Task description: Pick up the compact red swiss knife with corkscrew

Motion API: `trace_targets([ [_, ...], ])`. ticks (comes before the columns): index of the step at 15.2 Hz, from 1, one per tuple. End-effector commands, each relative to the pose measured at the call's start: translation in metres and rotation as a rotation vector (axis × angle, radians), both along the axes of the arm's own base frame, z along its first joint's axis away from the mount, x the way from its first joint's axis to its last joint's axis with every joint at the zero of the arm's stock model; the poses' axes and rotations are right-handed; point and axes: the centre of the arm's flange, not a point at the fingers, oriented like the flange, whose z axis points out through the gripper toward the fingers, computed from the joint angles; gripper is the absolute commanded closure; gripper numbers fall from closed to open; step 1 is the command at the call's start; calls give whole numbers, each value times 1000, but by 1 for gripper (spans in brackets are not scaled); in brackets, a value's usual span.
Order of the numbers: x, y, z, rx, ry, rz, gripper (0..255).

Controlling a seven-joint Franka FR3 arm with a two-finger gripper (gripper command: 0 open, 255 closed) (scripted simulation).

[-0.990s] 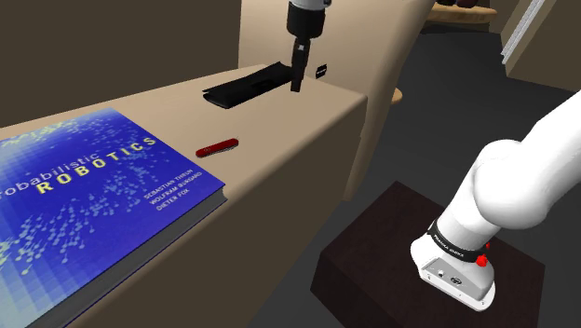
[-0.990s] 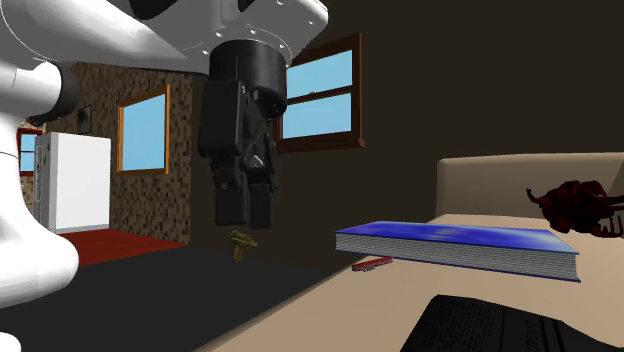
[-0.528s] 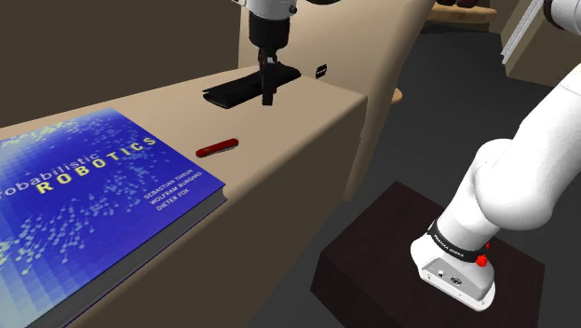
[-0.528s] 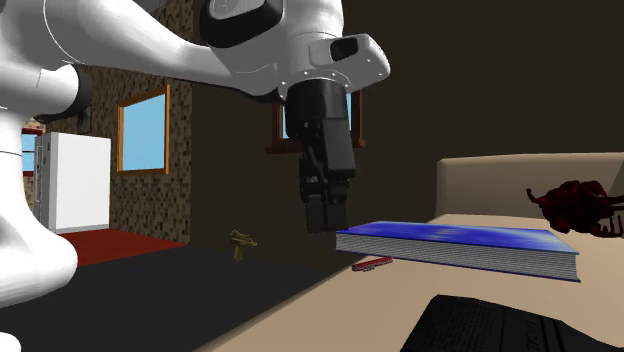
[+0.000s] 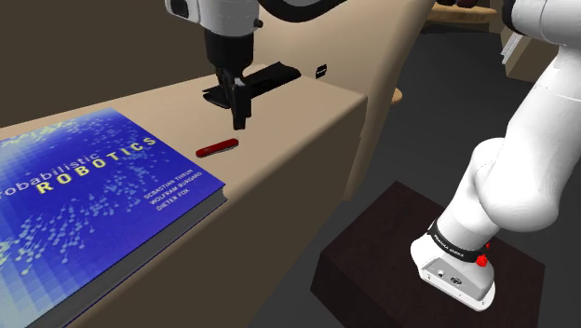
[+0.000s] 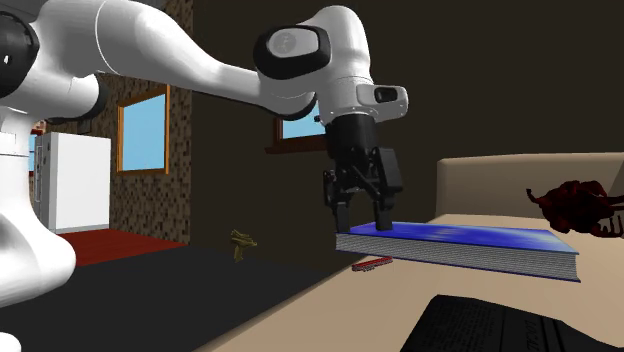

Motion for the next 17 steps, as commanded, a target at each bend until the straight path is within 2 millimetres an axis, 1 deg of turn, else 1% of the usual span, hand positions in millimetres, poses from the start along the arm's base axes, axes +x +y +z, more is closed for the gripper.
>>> trace_targets([
  [1, -6, 23, -6, -6, 4, 72, 0],
  [2, -11, 35, -8, -10, 6, 107, 0],
  [3, -14, 41, -9, -11, 8, 127, 0],
  [10, -14, 41, -46, -11, 8, 127, 0],
  [12, -14, 41, -49, -11, 8, 127, 0],
  [13, -14, 42, -50, -11, 8, 127, 255],
  [17, -14, 42, -51, -12, 8, 127, 255],
])
